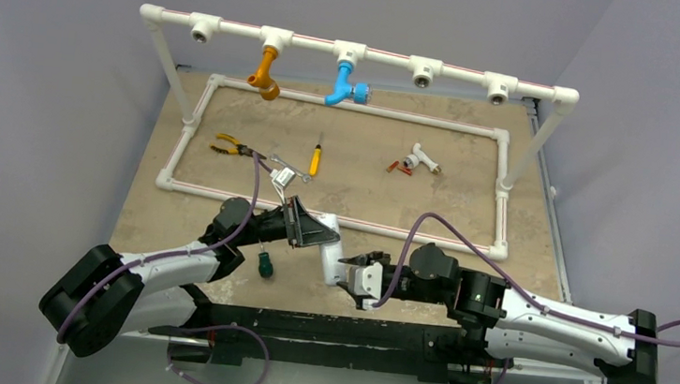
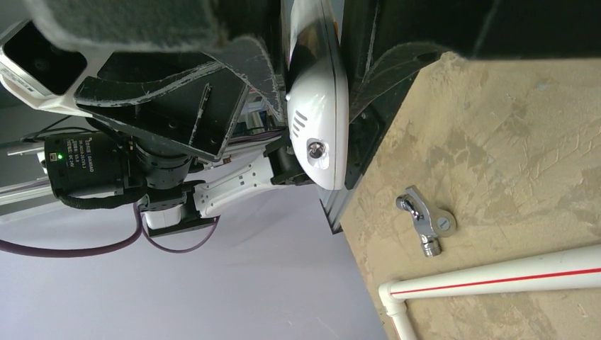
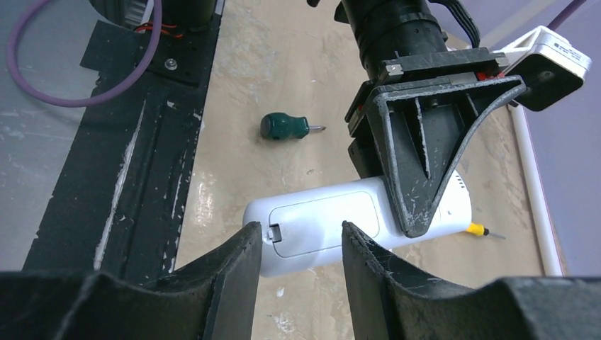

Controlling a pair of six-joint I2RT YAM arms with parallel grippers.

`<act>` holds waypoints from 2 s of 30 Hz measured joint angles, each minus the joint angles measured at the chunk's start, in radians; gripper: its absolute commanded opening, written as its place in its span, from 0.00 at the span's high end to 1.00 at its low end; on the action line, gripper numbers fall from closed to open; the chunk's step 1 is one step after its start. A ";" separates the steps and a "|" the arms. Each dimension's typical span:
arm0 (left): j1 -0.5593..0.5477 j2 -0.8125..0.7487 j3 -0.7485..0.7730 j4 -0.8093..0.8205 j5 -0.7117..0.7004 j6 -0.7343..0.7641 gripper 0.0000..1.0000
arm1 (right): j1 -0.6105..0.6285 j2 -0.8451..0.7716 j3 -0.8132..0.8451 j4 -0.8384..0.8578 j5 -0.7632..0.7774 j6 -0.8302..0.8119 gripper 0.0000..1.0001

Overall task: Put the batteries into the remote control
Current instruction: Remove the battery cover from the remote control.

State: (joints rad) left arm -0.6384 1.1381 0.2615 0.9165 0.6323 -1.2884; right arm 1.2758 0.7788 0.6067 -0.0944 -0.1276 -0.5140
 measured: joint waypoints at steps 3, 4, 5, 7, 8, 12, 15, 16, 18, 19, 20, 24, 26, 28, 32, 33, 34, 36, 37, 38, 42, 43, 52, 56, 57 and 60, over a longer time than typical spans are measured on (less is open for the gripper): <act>0.000 0.000 0.000 -0.005 0.000 0.000 1.00 | 0.000 0.009 0.000 0.000 -0.016 -0.024 0.56; 0.000 0.000 0.000 -0.006 0.000 0.000 1.00 | 0.000 0.009 0.000 -0.001 -0.024 -0.035 0.57; 0.000 0.000 0.000 -0.008 0.000 0.000 1.00 | 0.000 0.009 0.000 -0.001 -0.029 -0.047 0.57; 0.000 0.000 0.000 -0.010 0.000 0.000 1.00 | 0.000 0.010 0.000 -0.001 -0.038 -0.068 0.57; 0.000 0.000 0.000 -0.013 0.000 0.001 1.00 | 0.000 0.011 0.000 -0.001 -0.041 -0.076 0.57; 0.000 0.000 0.000 -0.021 0.000 0.002 1.00 | 0.000 0.019 0.000 0.000 -0.043 -0.099 0.58; 0.000 0.000 0.000 -0.022 0.000 0.002 1.00 | 0.000 0.020 0.000 0.004 -0.043 -0.109 0.58; 0.000 0.000 0.000 -0.022 0.000 0.002 1.00 | 0.000 0.020 0.000 0.006 -0.043 -0.111 0.59; 0.000 0.000 0.000 -0.022 0.000 0.002 1.00 | 0.000 0.022 0.000 0.006 -0.043 -0.116 0.59; 0.000 -0.002 0.000 -0.023 0.000 0.002 1.00 | 0.000 0.025 0.000 0.007 -0.042 -0.119 0.59; -0.001 -0.004 0.000 -0.024 0.000 0.002 1.00 | 0.000 0.028 0.000 0.008 -0.042 -0.121 0.59; -0.004 -0.019 0.000 -0.030 0.000 0.003 1.00 | 0.000 0.044 0.000 0.011 -0.039 -0.127 0.59; -0.004 -0.028 0.000 -0.040 0.000 0.003 1.00 | 0.000 0.049 -0.001 0.011 -0.039 -0.132 0.59; -0.004 -0.033 0.000 -0.049 0.000 0.006 1.00 | 0.000 0.053 -0.001 0.012 -0.035 -0.134 0.59; -0.004 -0.035 0.000 -0.063 0.000 0.010 1.00 | 0.000 0.054 -0.002 0.013 -0.021 -0.139 0.60; -0.004 -0.036 0.000 -0.067 -0.001 0.011 1.00 | 0.000 0.055 -0.002 0.013 -0.019 -0.140 0.60; -0.004 -0.036 0.000 -0.070 -0.001 0.014 1.00 | 0.000 0.057 -0.003 0.017 -0.013 -0.141 0.60; -0.004 -0.036 0.000 -0.075 -0.002 0.018 1.00 | 0.000 0.064 -0.006 0.028 0.005 -0.142 0.60; -0.004 -0.036 0.000 -0.076 -0.004 0.019 1.00 | 0.000 0.067 -0.007 0.032 0.010 -0.142 0.60; -0.004 -0.036 0.000 -0.077 -0.005 0.021 1.00 | 0.000 0.069 -0.008 0.035 0.014 -0.142 0.60; -0.004 -0.036 0.000 -0.080 -0.011 0.026 1.00 | 0.002 0.071 -0.013 0.043 0.024 -0.142 0.59; -0.004 -0.036 0.000 -0.080 -0.011 0.026 1.00 | 0.002 0.071 -0.014 0.044 0.024 -0.142 0.59; -0.005 -0.036 0.000 -0.080 -0.008 0.026 1.00 | 0.002 0.029 -0.018 0.043 0.005 -0.142 0.56; -0.005 -0.036 0.000 -0.080 -0.008 0.026 1.00 | 0.002 0.013 -0.018 0.042 -0.009 -0.141 0.56; -0.005 -0.036 0.000 -0.080 -0.008 0.026 1.00 | 0.002 0.013 -0.018 0.042 -0.017 -0.141 0.56; -0.005 -0.036 0.000 -0.080 -0.008 0.026 1.00 | 0.002 0.021 -0.018 0.040 -0.029 -0.140 0.55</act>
State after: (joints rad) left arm -0.6430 1.1023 0.2615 0.8364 0.6239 -1.2625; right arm 1.2774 0.7998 0.5884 -0.0540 -0.1566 -0.6544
